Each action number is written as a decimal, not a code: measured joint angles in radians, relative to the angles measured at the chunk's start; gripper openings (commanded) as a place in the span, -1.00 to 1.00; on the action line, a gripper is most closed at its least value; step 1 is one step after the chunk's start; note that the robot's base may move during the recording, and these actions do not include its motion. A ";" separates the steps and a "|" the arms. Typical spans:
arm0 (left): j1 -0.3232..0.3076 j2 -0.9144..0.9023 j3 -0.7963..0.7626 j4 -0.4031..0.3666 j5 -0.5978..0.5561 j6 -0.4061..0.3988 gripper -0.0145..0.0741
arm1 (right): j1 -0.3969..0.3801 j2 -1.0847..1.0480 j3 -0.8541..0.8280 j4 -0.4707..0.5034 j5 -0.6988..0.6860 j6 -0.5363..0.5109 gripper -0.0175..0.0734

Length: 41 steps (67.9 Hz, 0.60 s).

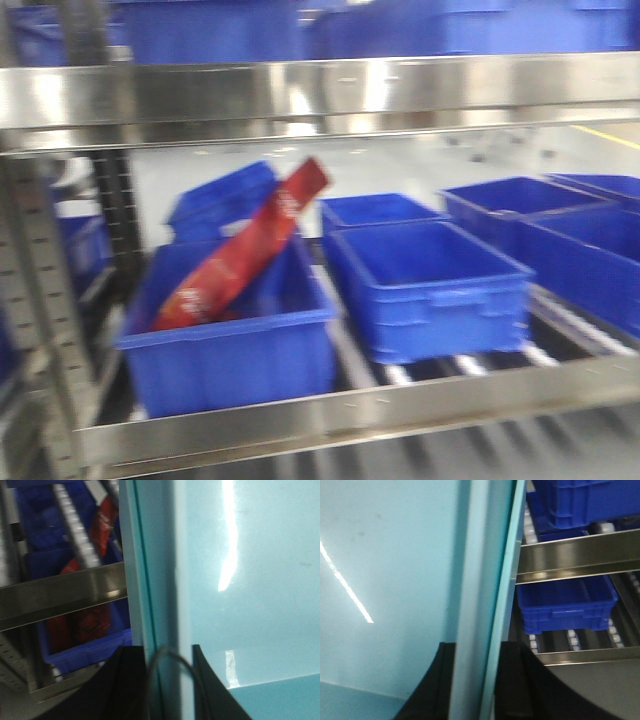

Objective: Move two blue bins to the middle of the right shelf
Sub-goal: 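Turn and approach the rack, bringing the held bin to the upper shelf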

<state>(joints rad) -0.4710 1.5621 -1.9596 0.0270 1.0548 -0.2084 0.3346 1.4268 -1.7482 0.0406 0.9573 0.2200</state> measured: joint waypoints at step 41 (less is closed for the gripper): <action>0.000 -0.002 0.000 0.004 0.002 0.000 -0.92 | 0.000 0.000 0.000 0.004 -0.002 0.000 -0.95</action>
<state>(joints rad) -0.4710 1.5603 -1.9596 0.0308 1.0566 -0.2084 0.3346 1.4268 -1.7482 0.0442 0.9557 0.2200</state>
